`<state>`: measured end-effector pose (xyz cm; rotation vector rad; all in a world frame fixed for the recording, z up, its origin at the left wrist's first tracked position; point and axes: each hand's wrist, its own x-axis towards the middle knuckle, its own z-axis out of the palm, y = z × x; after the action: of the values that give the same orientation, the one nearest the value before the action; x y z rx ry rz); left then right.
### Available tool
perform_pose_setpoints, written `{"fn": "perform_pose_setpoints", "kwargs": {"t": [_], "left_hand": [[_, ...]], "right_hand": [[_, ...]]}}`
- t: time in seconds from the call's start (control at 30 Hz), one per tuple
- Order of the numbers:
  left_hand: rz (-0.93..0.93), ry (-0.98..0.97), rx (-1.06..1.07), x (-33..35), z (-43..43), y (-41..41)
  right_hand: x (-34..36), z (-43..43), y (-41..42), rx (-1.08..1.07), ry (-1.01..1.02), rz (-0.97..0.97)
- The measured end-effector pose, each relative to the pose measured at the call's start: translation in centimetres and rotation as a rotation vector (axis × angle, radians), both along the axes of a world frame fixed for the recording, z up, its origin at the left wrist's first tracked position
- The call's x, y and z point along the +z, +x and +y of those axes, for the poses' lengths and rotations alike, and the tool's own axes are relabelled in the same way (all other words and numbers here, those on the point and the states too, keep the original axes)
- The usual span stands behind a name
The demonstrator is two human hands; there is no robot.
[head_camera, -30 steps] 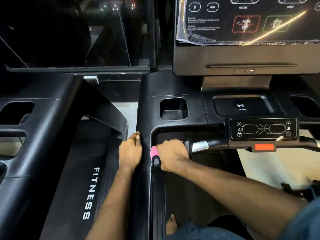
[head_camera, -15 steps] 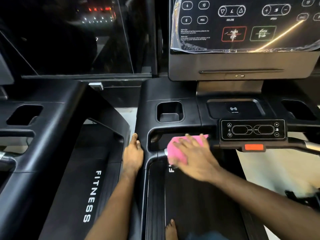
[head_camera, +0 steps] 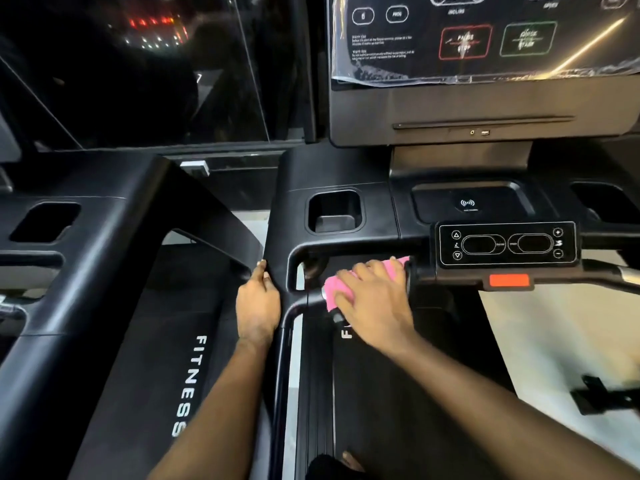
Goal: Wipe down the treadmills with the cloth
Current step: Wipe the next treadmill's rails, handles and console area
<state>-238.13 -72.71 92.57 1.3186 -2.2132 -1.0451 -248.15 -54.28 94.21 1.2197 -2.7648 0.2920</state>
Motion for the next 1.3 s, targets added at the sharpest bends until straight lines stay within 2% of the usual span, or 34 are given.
{"fn": "perform_pose_setpoints", "kwargs": {"t": [0.1, 0.2, 0.33, 0.47, 0.57, 0.6, 0.67, 0.73, 0.8, 0.93, 1.03, 1.07, 1.2, 1.27, 1.3], "left_hand": [[0.006, -0.025, 0.001, -0.1, -0.2, -0.1], [0.005, -0.016, 0.006, -0.2, -0.3, -0.2], [0.008, -0.014, 0.011, -0.5, -0.4, -0.2], [0.048, -0.029, -0.003, -0.8, -0.5, 0.0], [0.07, -0.054, -0.021, -0.9, -0.5, 0.1], [0.074, -0.054, -0.024, -0.8, -0.4, 0.1], [0.082, -0.055, -0.026, -0.7, -0.4, 0.0], [0.093, -0.049, -0.048, -0.7, -0.3, 0.2], [0.089, -0.07, -0.086, -0.7, -0.2, 0.3], [-0.054, -0.151, -0.141, -0.2, -0.2, 0.0], [-0.12, -0.138, -0.124, 0.3, -0.1, -0.4], [-0.135, -0.14, -0.121, 0.3, 0.0, -0.5], [-0.04, -0.126, -0.09, 0.0, 0.6, -0.3], [-0.001, -0.102, -0.086, -0.1, 0.5, -0.2], [0.008, -0.103, -0.085, -0.2, 0.4, -0.2]], "right_hand": [[0.1, -4.2, 3.0, -0.111, -0.032, -0.068], [-1.1, -6.3, 5.3, 0.027, -0.078, -0.08], [-1.1, -3.0, 2.2, 0.165, -0.096, -0.034], [-0.8, 0.0, -0.6, -0.083, -0.105, 0.036], [-0.4, -2.7, 1.1, -0.312, -0.1, -0.005], [-0.3, -3.9, 1.9, -0.305, -0.088, -0.026], [-0.8, -5.2, 3.4, -0.141, -0.059, -0.022], [-1.4, -4.1, 3.0, 0.042, -0.051, 0.002], [-1.2, -1.8, 0.9, 0.12, -0.04, 0.018], [-0.5, 2.1, -3.0, -0.142, -0.082, 0.068], [-0.6, 0.3, -1.2, -0.355, -0.152, -0.007], [-0.6, -0.8, 0.1, -0.36, -0.154, -0.039], [-1.2, -0.4, 1.4, -0.055, -0.042, -0.008], [-0.9, 1.5, -1.0, -0.044, -0.013, 0.054], [-0.5, 2.2, -2.1, -0.106, -0.013, 0.073]]}}
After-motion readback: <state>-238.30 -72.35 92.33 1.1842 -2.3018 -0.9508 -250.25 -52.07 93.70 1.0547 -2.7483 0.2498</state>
